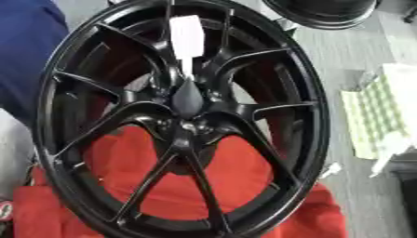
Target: Pull the pin out of the wheel hub.
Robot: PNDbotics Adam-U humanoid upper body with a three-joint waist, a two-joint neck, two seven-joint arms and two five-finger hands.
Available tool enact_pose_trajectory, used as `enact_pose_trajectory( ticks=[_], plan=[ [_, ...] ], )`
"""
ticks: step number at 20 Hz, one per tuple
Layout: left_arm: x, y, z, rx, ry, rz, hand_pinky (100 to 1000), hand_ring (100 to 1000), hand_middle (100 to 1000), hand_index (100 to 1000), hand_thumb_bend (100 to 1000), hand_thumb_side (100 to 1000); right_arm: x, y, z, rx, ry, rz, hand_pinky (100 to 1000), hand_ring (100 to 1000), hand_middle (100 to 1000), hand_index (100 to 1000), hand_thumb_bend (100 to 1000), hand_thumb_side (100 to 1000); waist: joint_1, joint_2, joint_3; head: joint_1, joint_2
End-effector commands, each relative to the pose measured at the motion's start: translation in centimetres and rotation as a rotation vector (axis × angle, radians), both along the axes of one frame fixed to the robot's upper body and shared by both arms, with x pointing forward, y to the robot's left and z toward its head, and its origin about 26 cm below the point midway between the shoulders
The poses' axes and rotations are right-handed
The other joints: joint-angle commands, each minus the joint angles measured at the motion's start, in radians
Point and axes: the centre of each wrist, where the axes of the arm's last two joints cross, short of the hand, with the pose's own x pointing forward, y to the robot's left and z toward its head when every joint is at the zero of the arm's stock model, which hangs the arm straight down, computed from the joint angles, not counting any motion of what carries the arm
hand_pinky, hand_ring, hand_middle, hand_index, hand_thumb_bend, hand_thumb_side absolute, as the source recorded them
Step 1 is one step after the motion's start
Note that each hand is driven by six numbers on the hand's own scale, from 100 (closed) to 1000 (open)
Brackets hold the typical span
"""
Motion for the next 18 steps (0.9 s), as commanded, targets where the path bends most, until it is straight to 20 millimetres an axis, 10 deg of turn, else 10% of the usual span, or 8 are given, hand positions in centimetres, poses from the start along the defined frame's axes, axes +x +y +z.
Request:
enact_pose_trajectory(
  ticks=[1, 18],
  plan=[
    [-0.3, -0.1, 1.0, 0.009, -0.037, -0.007, 838, 694, 614, 785, 100, 606, -1.2, 2.2, 1.6, -0.046, -0.204, -0.022, 728, 592, 528, 672, 100, 163, 0.005, -0.03, 0.002, -0.003, -0.009],
    [-0.2, -0.4, 1.3, 0.014, -0.064, -0.022, 835, 699, 614, 784, 100, 602, -0.1, 8.4, -1.0, 0.034, -0.626, 0.245, 701, 572, 505, 654, 110, 100, 0.012, -0.032, 0.021, -0.026, -0.022]
  ],
)
